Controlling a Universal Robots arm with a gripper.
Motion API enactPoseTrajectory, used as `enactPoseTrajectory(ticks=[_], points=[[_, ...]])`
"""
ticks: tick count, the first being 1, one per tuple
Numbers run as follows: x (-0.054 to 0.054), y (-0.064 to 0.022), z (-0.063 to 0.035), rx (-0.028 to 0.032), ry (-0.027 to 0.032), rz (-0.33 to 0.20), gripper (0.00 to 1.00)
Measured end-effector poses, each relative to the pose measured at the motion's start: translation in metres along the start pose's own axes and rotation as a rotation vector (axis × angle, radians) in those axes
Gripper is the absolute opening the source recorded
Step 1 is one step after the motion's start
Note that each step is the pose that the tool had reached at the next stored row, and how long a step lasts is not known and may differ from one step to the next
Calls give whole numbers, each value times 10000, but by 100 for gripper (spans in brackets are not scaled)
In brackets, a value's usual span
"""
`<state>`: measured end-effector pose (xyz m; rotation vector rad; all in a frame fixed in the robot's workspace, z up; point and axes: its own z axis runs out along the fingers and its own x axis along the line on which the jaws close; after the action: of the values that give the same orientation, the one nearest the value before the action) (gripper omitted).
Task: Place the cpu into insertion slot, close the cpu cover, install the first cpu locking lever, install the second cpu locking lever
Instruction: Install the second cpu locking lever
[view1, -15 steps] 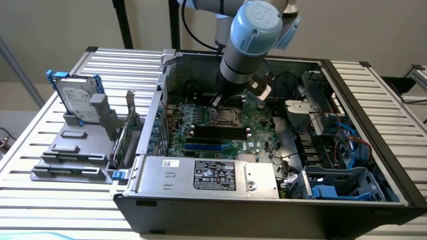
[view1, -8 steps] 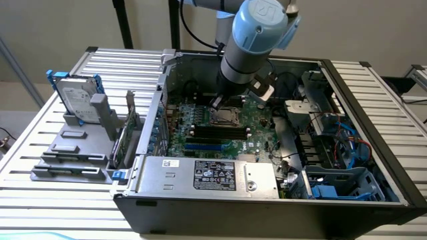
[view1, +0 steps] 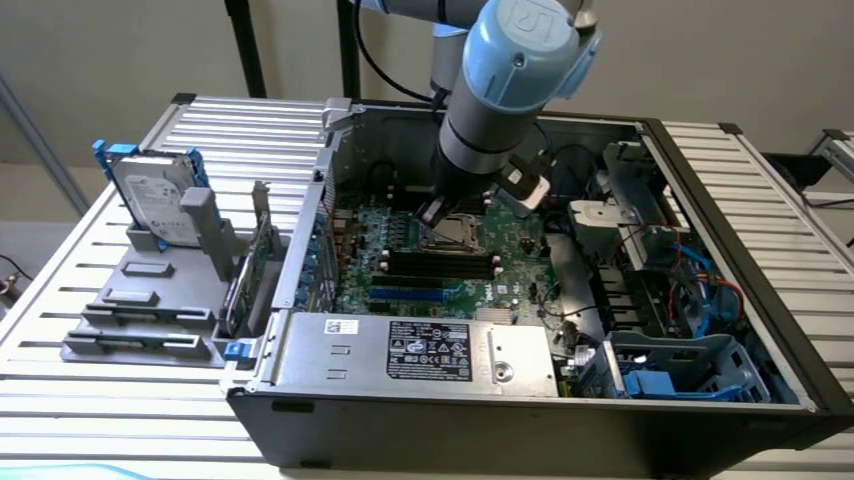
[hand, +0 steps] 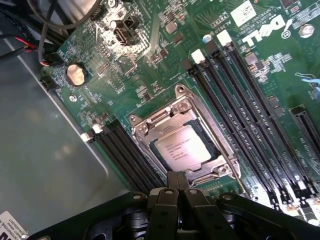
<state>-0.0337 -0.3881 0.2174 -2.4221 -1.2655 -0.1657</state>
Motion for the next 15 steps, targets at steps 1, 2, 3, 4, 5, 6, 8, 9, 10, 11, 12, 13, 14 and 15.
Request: enactPoseTrajectory(ticks=[1, 2, 3, 4, 5, 6, 8, 9, 10, 11, 12, 13, 14, 15], points=[[-16, 3, -14, -3, -6, 1, 11], [-32, 7, -31, -5, -8, 0, 11], [-45, 10, -52, -6, -10, 0, 11], [-59, 14, -74, -6, -7, 0, 11], [-72, 17, -98, -5, -8, 0, 11], [-85, 21, -121, -6, -8, 0, 11], [-112, 28, -168, -6, -9, 0, 11], [-125, 30, -187, -6, -8, 0, 11], [-139, 30, -205, -7, -11, 1, 11], [-152, 29, -218, -9, -11, 3, 11], [-164, 27, -230, -11, -14, 2, 11], [-177, 25, -242, -13, -19, 2, 11], [-191, 22, -255, -16, -22, 2, 11], [-204, 19, -267, -19, -27, 2, 11]])
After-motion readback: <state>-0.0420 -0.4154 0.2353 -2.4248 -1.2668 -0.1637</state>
